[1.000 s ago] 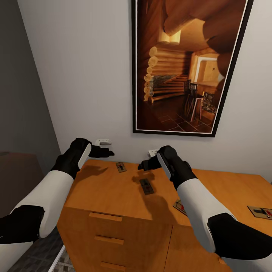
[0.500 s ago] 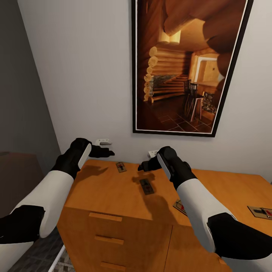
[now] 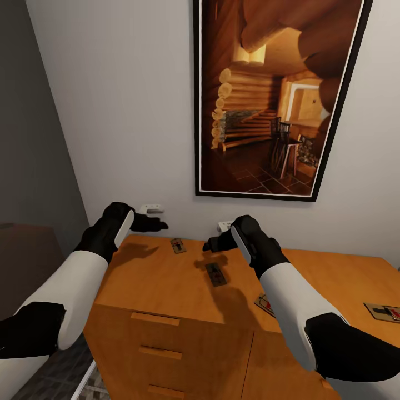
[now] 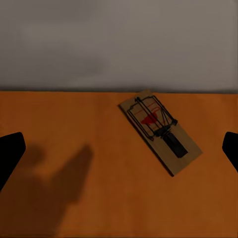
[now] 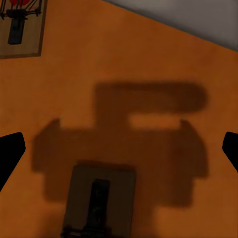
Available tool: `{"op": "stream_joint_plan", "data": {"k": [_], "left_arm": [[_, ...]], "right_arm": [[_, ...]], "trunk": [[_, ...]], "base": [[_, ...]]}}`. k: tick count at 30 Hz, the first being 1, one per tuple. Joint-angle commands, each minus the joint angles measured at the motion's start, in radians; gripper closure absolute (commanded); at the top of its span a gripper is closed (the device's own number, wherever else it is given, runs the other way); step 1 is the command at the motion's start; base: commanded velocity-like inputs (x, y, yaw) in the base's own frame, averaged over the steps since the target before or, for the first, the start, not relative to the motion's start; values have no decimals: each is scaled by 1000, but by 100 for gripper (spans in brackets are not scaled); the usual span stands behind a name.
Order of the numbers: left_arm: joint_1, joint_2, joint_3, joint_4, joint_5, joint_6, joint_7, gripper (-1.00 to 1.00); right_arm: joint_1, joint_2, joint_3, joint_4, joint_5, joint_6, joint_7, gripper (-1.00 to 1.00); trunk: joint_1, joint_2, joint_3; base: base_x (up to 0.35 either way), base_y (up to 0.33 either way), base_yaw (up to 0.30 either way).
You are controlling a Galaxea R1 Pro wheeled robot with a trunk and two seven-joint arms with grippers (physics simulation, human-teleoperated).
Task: Take the four mousetraps from the cabinet in the bathroom and place them on the bathroom floor. Make sure all four end up on the same floor surface, and ensure that at least two of them are either under or directly next to the same bathroom sink.
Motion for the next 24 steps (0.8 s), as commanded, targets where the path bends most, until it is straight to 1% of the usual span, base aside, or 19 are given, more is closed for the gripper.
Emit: {"op": "stream_joint_plan", "data": {"k": [1,15,24], "left_arm": [[-1,2,-4,-1,10,12,5,-100],[-1,-2,-2,-3,10,51,6,-100],[-1,-18,0,0,10,58,12,-100]], "right_arm": [[-1,0,1,-1,2,4,2,-100],[-1,0,1,1,2,4,6,-100],[-1,0,2,0,2,4,6,-100]], "trunk": [[0,-1,-1],[0,-1,-1],[0,-1,-1]], "base": [[0,0,0],[0,0,0],[0,0,0]]}}
